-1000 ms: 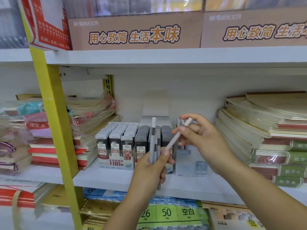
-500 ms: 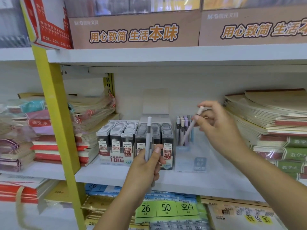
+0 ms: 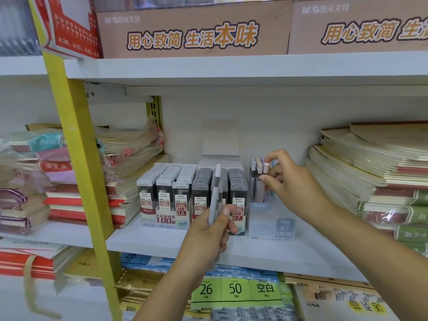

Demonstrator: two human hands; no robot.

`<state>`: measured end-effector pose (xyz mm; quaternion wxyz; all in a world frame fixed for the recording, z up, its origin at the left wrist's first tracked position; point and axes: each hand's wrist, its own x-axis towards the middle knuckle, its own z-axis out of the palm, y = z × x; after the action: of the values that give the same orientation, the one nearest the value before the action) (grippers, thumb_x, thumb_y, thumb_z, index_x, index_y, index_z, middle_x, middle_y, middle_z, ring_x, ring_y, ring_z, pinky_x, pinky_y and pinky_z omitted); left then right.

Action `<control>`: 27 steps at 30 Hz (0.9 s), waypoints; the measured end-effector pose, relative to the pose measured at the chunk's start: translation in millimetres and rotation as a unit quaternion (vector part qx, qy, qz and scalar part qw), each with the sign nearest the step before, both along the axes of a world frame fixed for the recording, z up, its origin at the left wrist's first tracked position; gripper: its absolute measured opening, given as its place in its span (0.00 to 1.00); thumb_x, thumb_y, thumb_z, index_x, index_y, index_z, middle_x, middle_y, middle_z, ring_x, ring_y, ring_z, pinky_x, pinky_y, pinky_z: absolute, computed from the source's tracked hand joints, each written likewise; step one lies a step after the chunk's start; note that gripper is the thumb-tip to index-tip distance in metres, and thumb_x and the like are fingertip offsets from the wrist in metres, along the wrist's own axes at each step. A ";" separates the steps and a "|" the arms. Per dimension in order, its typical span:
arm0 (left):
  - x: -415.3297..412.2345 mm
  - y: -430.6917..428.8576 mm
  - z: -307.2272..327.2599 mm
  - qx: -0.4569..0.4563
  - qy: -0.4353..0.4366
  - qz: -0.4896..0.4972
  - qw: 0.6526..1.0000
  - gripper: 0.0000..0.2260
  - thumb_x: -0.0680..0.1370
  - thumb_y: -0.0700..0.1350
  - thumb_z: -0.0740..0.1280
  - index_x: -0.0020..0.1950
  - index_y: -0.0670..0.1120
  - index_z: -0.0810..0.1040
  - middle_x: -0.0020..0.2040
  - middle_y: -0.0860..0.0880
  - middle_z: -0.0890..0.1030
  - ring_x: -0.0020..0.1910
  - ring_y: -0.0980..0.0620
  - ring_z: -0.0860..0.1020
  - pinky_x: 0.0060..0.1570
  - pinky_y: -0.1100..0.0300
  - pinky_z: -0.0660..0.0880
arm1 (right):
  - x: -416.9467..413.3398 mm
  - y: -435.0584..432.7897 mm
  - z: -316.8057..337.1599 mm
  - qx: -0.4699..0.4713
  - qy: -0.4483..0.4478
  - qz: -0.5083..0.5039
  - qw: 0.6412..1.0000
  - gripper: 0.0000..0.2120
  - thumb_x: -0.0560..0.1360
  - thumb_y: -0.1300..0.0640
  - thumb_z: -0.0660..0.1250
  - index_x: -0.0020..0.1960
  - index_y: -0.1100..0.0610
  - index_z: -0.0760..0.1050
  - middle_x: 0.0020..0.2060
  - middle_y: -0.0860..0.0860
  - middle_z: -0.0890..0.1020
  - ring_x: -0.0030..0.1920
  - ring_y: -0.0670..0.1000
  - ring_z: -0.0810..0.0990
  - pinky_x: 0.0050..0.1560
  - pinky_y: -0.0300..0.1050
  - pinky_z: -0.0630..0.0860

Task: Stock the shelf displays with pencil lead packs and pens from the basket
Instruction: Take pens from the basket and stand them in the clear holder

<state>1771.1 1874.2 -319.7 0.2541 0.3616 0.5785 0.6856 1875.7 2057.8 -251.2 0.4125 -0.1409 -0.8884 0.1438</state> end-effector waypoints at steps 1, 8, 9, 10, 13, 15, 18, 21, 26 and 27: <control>-0.2 0.1 0.0 0.000 -0.002 -0.003 1.000 0.10 0.83 0.51 0.61 0.57 0.52 0.81 0.34 0.54 0.79 0.27 0.57 0.68 0.29 0.63 0.67 | -2.4 1.0 -1.5 0.004 -0.012 -0.008 1.000 0.19 0.76 0.55 0.70 0.49 0.38 0.62 0.33 0.46 0.80 0.34 0.45 0.80 0.36 0.40 0.75; -1.9 -4.6 5.0 0.005 -0.010 -0.076 0.997 0.14 0.74 0.62 0.65 0.54 0.60 0.84 0.36 0.55 0.79 0.30 0.56 0.69 0.32 0.62 0.68 | -6.2 -14.3 3.5 0.069 -0.006 -0.082 0.994 0.08 0.77 0.55 0.67 0.56 0.53 0.75 0.46 0.47 0.73 0.41 0.45 0.73 0.40 0.38 0.68; -2.2 -5.3 6.0 0.005 -0.008 -0.088 0.996 0.15 0.73 0.62 0.66 0.54 0.60 0.84 0.36 0.55 0.78 0.30 0.56 0.69 0.32 0.62 0.68 | -2.9 -21.5 3.8 0.061 0.022 -0.062 0.996 0.07 0.78 0.55 0.66 0.56 0.52 0.76 0.46 0.46 0.72 0.42 0.43 0.73 0.42 0.35 0.68; -2.1 -5.5 7.2 0.005 -0.006 -0.099 0.995 0.15 0.73 0.63 0.66 0.55 0.60 0.84 0.37 0.54 0.78 0.30 0.56 0.69 0.33 0.61 0.68 | 0.3 -29.1 3.9 0.034 0.033 -0.027 0.999 0.07 0.78 0.53 0.66 0.56 0.49 0.77 0.46 0.44 0.73 0.43 0.42 0.73 0.43 0.31 0.68; 1.4 -4.2 10.4 0.001 0.001 -0.125 0.992 0.15 0.74 0.62 0.66 0.56 0.59 0.84 0.38 0.52 0.77 0.31 0.57 0.70 0.34 0.62 0.68 | 6.3 -52.2 5.6 -0.161 -0.028 0.101 0.981 0.08 0.76 0.48 0.67 0.54 0.40 0.77 0.44 0.40 0.77 0.44 0.37 0.75 0.44 0.26 0.70; 6.1 -2.1 12.1 0.004 0.000 -0.142 0.990 0.14 0.75 0.60 0.66 0.55 0.57 0.85 0.37 0.52 0.78 0.31 0.57 0.71 0.33 0.64 0.70 | 7.8 -58.1 5.5 -0.268 -0.026 0.167 0.949 0.08 0.76 0.53 0.69 0.53 0.41 0.79 0.40 0.40 0.82 0.40 0.37 0.80 0.41 0.27 0.73; 8.5 -2.3 12.5 0.016 -0.031 -0.166 0.986 0.16 0.75 0.56 0.66 0.58 0.51 0.84 0.40 0.49 0.83 0.35 0.55 0.77 0.40 0.62 0.77 | 12.1 -58.4 9.6 -0.326 0.036 0.176 0.928 0.05 0.77 0.58 0.69 0.51 0.50 0.79 0.41 0.45 0.86 0.40 0.44 0.84 0.41 0.33 0.77; 5.8 -6.9 13.2 0.003 -0.047 -0.158 0.986 0.16 0.76 0.55 0.66 0.59 0.50 0.83 0.42 0.48 0.83 0.33 0.54 0.78 0.37 0.60 0.79 | 20.7 -51.1 17.0 -0.393 0.134 0.175 0.893 0.02 0.79 0.61 0.64 0.51 0.57 0.75 0.41 0.55 0.86 0.38 0.51 0.84 0.39 0.43 0.82; 4.0 -5.0 10.4 -0.018 -0.010 -0.118 0.993 0.10 0.82 0.53 0.63 0.53 0.55 0.84 0.34 0.52 0.76 0.25 0.57 0.63 0.25 0.65 0.61 | 27.6 -47.9 19.8 -0.395 0.119 0.190 0.891 0.03 0.80 0.61 0.63 0.53 0.58 0.72 0.42 0.59 0.86 0.38 0.58 0.85 0.38 0.45 0.83; 3.9 -3.7 9.2 -0.017 -0.017 -0.109 0.994 0.10 0.82 0.52 0.63 0.54 0.55 0.84 0.34 0.52 0.75 0.25 0.57 0.63 0.25 0.65 0.62 | 28.3 -47.3 21.5 -0.387 0.132 0.189 0.893 0.03 0.80 0.62 0.63 0.53 0.59 0.72 0.41 0.58 0.86 0.38 0.57 0.85 0.37 0.45 0.83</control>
<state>1775.0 1870.5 -310.5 0.3429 0.4064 0.5434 0.6496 1904.0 2010.4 -229.8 0.4041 -0.0985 -0.7095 0.5689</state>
